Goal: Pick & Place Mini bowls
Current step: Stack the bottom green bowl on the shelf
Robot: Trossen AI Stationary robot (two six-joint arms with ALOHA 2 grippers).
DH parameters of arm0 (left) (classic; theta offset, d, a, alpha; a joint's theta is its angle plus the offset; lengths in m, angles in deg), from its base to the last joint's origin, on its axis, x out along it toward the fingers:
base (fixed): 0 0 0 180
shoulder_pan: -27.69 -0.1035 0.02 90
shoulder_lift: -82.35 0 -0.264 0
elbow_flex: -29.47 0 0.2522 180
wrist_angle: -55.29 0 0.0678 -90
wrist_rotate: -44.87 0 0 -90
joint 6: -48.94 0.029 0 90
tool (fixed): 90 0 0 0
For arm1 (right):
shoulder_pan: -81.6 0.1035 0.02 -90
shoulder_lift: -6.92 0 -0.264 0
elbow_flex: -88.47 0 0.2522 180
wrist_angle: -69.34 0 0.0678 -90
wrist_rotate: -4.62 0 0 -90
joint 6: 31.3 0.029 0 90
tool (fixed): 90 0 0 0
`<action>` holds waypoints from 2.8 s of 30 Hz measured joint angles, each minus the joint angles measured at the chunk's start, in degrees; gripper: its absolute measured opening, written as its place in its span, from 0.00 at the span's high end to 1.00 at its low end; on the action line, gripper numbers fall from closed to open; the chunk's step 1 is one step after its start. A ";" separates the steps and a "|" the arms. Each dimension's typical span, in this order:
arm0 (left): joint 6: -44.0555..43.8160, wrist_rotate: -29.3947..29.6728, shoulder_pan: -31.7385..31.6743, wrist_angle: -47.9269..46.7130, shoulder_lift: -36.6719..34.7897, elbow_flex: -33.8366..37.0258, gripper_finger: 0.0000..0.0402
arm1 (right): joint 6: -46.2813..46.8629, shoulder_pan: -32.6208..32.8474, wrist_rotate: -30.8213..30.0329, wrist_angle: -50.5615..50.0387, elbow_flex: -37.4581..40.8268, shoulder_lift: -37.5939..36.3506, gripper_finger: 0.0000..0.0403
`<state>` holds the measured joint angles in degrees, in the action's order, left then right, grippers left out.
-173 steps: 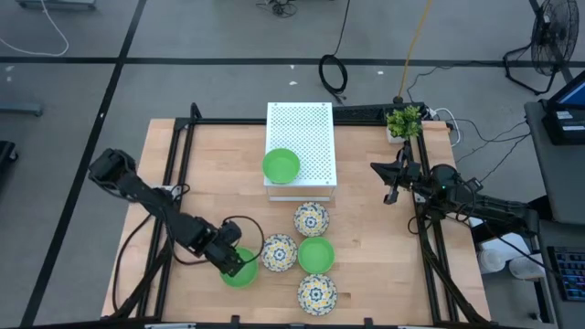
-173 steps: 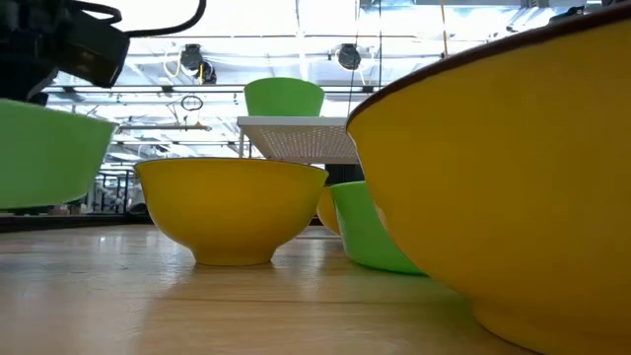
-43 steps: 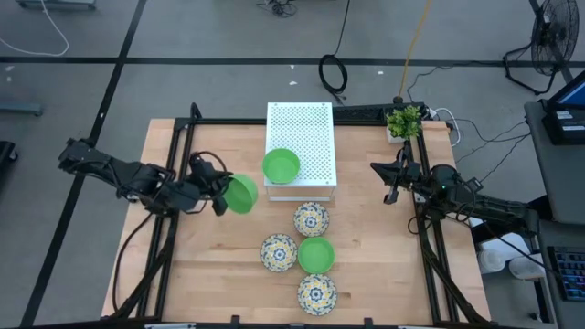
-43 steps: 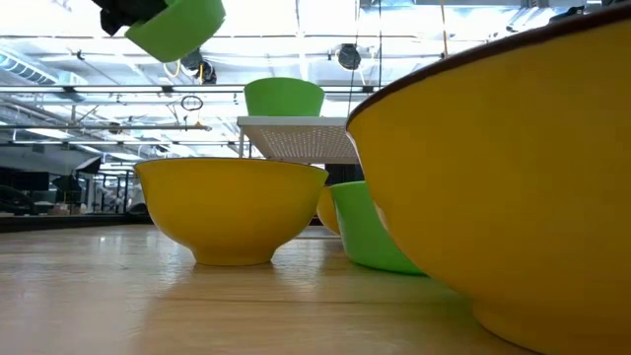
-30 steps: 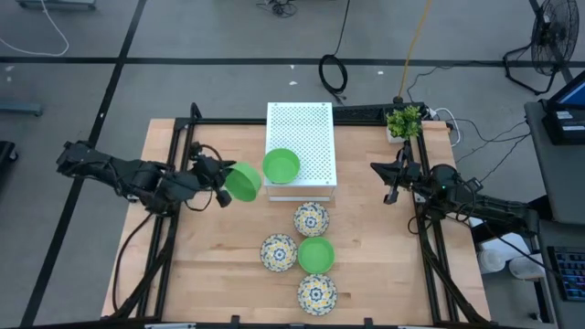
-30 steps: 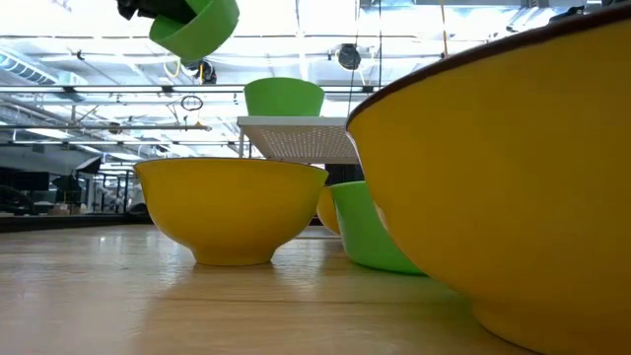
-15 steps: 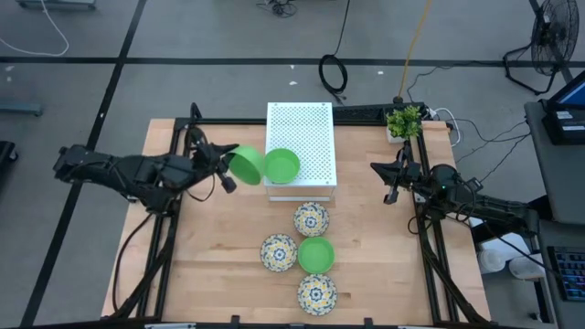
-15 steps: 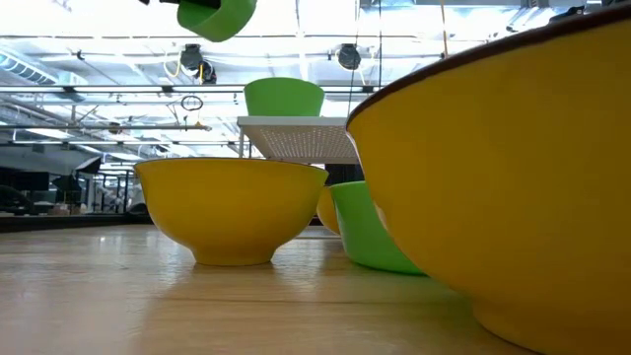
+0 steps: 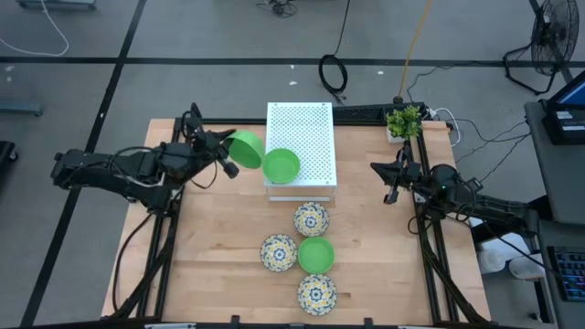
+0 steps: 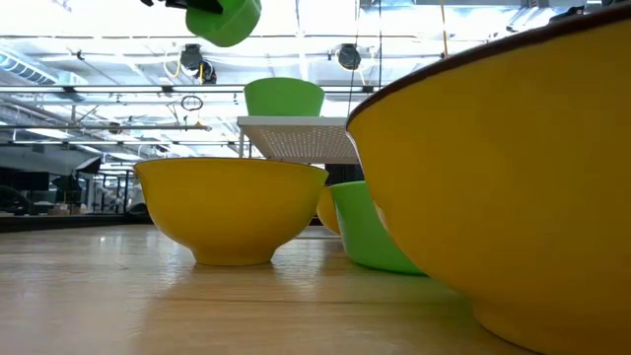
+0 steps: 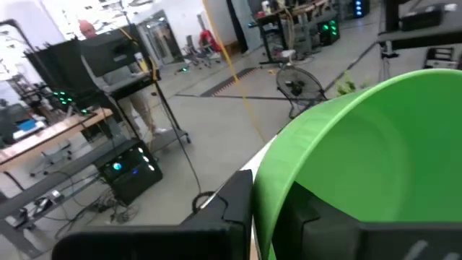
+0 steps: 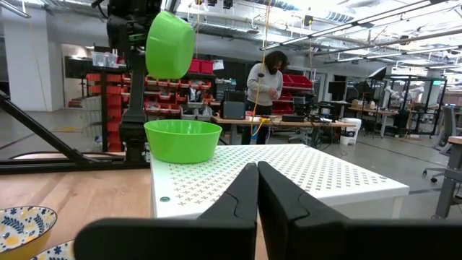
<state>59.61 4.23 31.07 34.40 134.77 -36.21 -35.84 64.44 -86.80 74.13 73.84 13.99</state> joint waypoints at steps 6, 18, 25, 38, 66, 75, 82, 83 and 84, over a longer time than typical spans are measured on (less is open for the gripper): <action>-2.39 0.02 -2.73 1.45 0.07 0.00 0.91 | 0.00 0.00 0.01 0.01 -0.02 0.00 1.00; 1.00 -8.82 -8.22 9.35 8.71 0.02 0.91 | 0.00 0.00 0.00 -0.02 -0.01 0.02 1.00; 10.11 -12.09 -8.33 21.05 12.68 0.04 0.91 | 0.00 -0.01 -0.01 0.02 -0.01 0.00 1.00; 11.79 -13.14 -8.24 30.40 12.81 -6.02 0.91 | 0.00 -0.01 -0.01 0.02 0.00 0.00 1.00; -17.04 -22.04 -15.89 -26.93 29.11 -42.59 0.91 | 0.00 0.00 -0.01 0.00 0.00 0.01 1.00; -22.61 -31.49 -19.34 -37.65 31.04 -43.32 0.91 | 0.00 0.01 0.01 0.00 0.00 0.00 1.00; -26.05 -35.63 -22.66 -44.96 30.97 -43.34 0.91 | 0.00 -0.01 -0.01 0.00 -0.02 0.00 1.00; -26.12 -38.57 -23.59 -44.86 30.97 -43.34 0.91 | 0.00 0.01 -0.01 0.00 -0.02 0.00 1.00; -26.17 -41.69 -24.61 -44.80 30.97 -43.34 0.91 | 0.00 0.00 -0.01 0.00 0.00 0.02 1.00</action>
<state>33.44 -37.45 6.46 -10.39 165.74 -79.55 -35.84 64.45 -86.81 74.13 73.84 14.01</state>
